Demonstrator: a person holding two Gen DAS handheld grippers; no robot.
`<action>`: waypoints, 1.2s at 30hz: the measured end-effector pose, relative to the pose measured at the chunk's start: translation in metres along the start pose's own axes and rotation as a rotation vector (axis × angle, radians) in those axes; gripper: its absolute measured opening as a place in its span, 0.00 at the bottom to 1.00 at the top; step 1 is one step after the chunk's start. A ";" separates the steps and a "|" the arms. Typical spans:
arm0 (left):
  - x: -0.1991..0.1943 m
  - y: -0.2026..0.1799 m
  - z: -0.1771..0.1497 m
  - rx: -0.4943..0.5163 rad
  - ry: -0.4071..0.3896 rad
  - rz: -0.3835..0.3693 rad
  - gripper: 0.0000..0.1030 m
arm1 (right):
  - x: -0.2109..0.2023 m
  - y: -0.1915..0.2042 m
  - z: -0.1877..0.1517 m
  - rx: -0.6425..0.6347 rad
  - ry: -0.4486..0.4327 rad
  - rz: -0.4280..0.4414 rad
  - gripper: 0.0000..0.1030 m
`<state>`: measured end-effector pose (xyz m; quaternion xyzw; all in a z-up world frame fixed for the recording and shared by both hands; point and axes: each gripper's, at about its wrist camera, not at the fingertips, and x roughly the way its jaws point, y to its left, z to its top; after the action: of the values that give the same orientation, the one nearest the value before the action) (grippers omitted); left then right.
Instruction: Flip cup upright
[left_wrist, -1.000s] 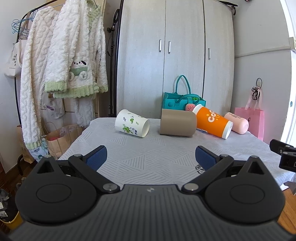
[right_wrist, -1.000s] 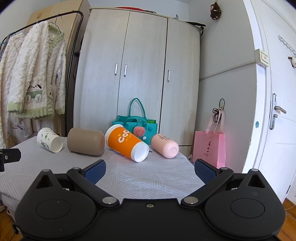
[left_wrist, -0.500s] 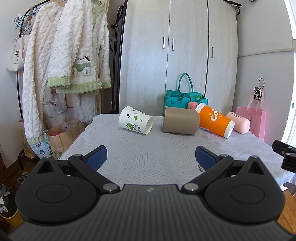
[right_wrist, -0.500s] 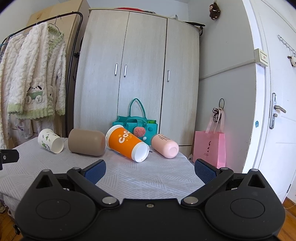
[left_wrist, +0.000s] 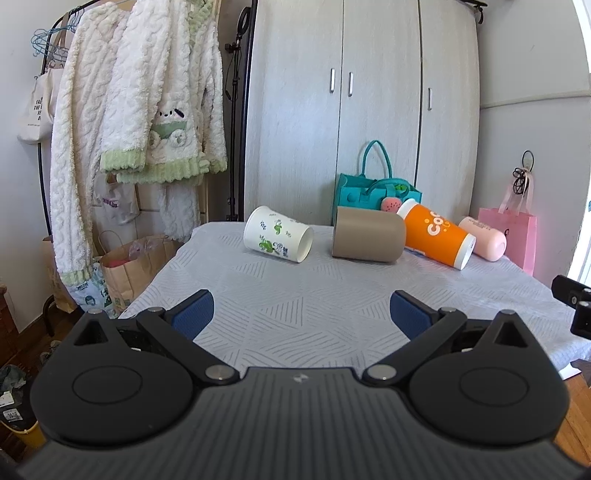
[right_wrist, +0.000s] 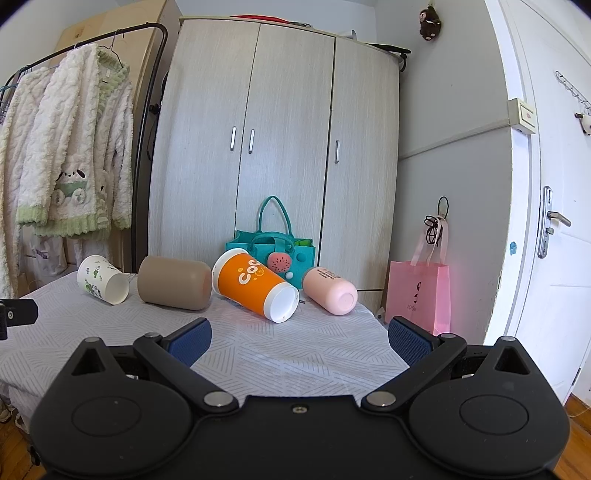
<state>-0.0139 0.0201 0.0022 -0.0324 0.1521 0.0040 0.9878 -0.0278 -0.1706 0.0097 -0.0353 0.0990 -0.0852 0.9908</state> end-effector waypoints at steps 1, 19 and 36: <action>0.000 0.001 0.000 -0.004 0.002 0.000 1.00 | 0.000 0.000 0.000 0.001 0.003 0.002 1.00; 0.000 -0.001 0.001 0.003 0.013 0.016 1.00 | 0.002 0.001 -0.001 -0.008 0.020 0.001 1.00; 0.028 0.005 0.012 0.031 0.161 0.012 1.00 | 0.023 -0.022 0.012 0.116 0.086 0.159 1.00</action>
<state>0.0160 0.0259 0.0046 -0.0164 0.2311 0.0049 0.9728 -0.0066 -0.1952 0.0190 0.0336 0.1388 -0.0133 0.9897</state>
